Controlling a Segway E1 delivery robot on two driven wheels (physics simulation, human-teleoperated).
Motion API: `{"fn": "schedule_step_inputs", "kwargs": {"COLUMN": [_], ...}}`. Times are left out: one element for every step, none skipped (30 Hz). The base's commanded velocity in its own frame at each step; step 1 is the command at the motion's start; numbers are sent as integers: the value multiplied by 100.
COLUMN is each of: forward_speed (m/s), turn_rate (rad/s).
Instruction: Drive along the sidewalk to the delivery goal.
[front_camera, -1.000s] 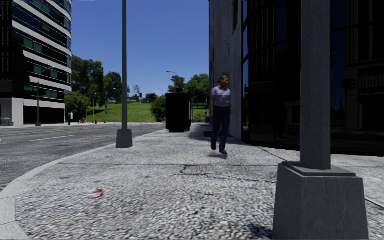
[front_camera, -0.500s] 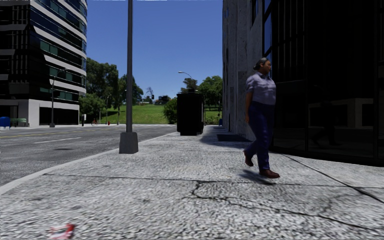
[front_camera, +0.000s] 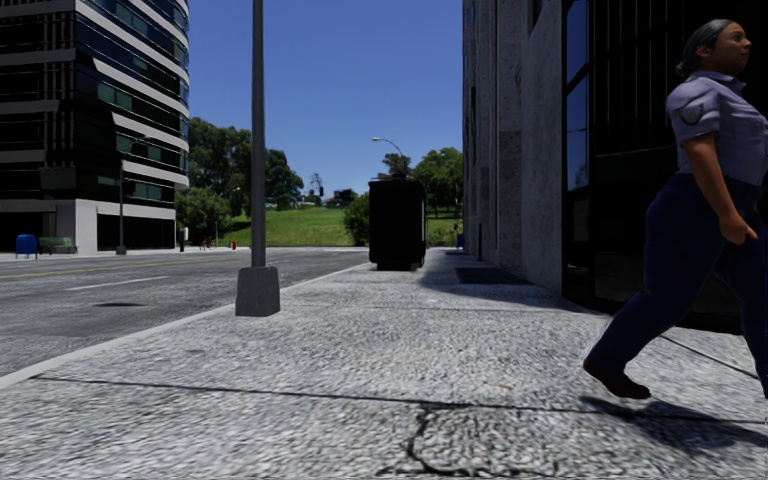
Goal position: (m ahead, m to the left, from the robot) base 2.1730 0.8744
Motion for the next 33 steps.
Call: {"fn": "schedule_step_inputs", "kwargs": {"forward_speed": [135,135,135,135,135,135,135,135,135,135,135,135,135,135,135,135,135,135,135,134,128,102,99,98,98,95,91,89,89,88,88,88,88], "turn_rate": [0,0,0,0,0,0,0,0,0,0,0,0,0,0,0,0,0,0,0,0,0,23,32,35,35,38,45,46,46,47,47,47,48]}}
